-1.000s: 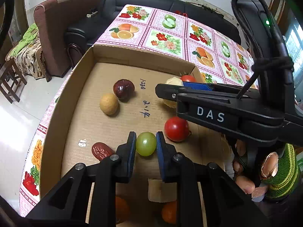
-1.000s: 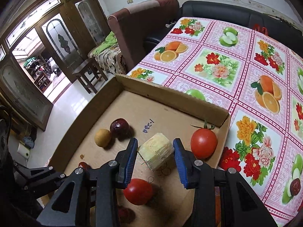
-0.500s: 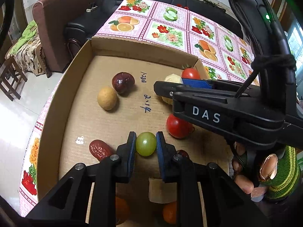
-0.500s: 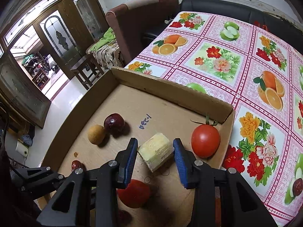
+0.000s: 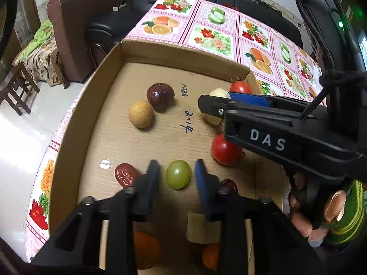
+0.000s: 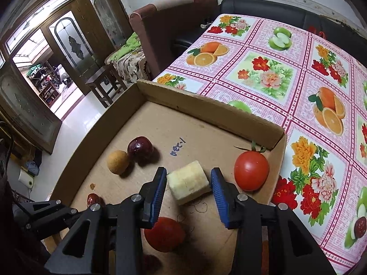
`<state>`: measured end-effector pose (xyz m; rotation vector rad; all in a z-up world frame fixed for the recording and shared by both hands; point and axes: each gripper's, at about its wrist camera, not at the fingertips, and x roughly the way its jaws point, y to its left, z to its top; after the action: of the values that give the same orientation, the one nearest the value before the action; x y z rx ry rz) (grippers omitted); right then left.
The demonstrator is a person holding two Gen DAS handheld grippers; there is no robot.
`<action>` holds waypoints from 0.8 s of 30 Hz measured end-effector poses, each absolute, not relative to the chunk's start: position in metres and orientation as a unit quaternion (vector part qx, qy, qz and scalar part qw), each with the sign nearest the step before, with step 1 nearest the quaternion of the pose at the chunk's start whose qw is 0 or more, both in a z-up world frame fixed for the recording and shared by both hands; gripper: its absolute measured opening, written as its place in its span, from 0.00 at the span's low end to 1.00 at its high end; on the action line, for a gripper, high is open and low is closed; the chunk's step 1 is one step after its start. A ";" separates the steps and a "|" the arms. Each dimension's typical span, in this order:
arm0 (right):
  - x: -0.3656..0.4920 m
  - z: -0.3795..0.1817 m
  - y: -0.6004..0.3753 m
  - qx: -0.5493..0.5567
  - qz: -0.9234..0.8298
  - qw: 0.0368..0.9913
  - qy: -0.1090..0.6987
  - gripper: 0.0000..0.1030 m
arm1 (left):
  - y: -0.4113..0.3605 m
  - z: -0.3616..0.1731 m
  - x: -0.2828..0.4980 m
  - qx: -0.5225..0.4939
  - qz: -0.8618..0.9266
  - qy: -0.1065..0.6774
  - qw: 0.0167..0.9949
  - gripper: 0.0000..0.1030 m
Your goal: Organize fruits
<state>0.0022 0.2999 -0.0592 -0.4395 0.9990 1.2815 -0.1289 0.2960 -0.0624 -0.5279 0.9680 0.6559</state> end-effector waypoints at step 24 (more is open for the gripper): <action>-0.037 -0.013 0.204 -0.251 0.686 0.603 0.319 0.65 | 0.203 -0.019 -0.209 -0.191 0.382 0.376 0.822 0.60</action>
<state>-0.0367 0.2042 -0.0128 -0.5815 0.7385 1.5893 -0.2087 0.2030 -0.0188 -0.4072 0.7995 0.8121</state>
